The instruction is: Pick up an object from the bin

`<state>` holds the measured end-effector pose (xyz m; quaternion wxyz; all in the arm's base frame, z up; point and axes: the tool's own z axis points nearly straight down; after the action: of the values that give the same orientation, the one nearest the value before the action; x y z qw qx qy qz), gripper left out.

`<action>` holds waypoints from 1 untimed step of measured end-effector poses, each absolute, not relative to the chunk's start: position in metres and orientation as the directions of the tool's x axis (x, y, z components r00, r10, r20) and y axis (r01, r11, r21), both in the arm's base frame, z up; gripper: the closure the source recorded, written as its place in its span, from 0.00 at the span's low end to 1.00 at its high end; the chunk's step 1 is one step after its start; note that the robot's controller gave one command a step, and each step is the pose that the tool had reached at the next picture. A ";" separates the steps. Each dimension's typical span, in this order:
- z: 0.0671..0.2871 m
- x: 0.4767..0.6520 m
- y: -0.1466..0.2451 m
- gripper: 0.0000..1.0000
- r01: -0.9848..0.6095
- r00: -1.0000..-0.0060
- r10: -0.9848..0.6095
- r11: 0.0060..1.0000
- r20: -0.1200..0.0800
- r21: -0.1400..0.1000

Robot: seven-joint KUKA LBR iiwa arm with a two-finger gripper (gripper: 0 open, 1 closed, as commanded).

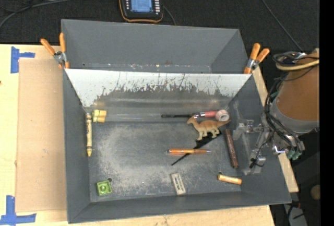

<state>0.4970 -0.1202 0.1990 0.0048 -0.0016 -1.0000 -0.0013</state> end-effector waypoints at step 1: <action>0.203 0.499 -0.119 0.00 -0.002 -1.000 -0.002 1.000 0.002 0.001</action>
Offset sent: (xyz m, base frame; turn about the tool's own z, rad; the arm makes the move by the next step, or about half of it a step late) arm 0.1055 0.0085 -0.1290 -0.0946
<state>0.4988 -0.1195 0.2032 0.0009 0.0010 -1.0000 -0.0005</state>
